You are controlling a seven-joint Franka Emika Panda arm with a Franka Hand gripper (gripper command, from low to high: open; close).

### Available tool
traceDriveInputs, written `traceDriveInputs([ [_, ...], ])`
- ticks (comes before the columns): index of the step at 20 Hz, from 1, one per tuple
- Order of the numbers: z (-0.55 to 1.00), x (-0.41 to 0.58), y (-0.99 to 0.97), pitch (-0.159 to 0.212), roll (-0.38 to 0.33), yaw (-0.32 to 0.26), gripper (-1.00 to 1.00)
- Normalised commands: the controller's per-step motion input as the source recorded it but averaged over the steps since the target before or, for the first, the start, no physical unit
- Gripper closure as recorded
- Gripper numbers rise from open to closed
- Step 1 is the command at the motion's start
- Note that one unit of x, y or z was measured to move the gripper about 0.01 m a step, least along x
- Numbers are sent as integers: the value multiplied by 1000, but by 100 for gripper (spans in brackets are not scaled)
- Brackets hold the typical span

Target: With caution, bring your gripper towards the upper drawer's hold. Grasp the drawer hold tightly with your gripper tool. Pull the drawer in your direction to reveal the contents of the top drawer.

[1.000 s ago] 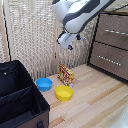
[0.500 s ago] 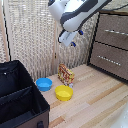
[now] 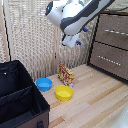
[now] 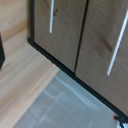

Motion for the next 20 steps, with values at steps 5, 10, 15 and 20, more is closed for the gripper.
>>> traceDriveInputs([
  [5, 117, -412, -503, 0, -296, 67, -100],
  [10, 67, -431, -538, -28, -246, 87, -100],
  [15, -18, -313, -598, -59, -136, 146, -100],
  [20, -95, -161, -582, -47, -89, 193, -100],
])
